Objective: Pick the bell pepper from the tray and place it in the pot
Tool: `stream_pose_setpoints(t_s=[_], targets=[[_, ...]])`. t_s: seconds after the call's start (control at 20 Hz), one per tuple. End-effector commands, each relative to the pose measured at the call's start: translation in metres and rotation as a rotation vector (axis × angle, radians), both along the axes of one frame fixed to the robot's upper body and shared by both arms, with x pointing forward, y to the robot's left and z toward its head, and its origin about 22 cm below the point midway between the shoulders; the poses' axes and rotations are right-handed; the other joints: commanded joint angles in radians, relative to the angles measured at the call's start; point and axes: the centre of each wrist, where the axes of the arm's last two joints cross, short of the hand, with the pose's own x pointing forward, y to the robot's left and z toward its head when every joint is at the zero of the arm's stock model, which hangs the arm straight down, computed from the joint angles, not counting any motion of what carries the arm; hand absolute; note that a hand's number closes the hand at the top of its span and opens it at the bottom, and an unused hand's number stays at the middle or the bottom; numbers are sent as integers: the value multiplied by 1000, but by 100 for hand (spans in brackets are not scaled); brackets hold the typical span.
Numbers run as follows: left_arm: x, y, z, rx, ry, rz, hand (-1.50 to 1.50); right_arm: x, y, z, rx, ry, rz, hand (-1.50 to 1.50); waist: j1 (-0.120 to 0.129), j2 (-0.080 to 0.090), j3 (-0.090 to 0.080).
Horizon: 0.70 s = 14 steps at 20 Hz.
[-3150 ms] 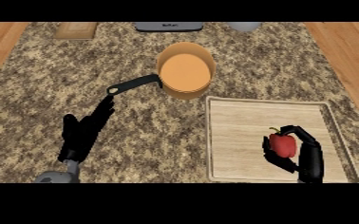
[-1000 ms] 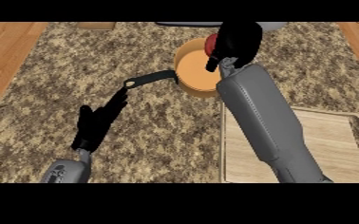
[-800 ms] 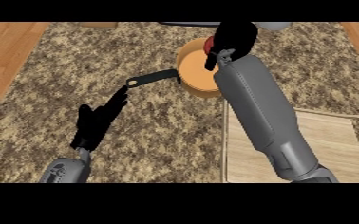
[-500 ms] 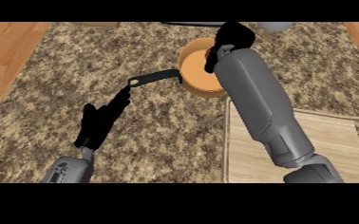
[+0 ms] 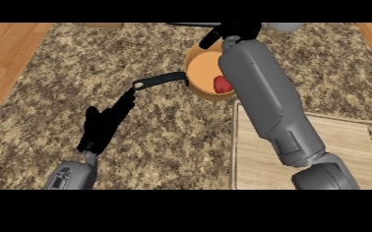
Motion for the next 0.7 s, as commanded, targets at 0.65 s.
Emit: stream_pose_setpoints(t_s=[0.65], targets=[[-20, 18, -20, -26, 44, 85, 0, -25, -47, 11, 308, -693, -322, -150, -79, -26, -1]])
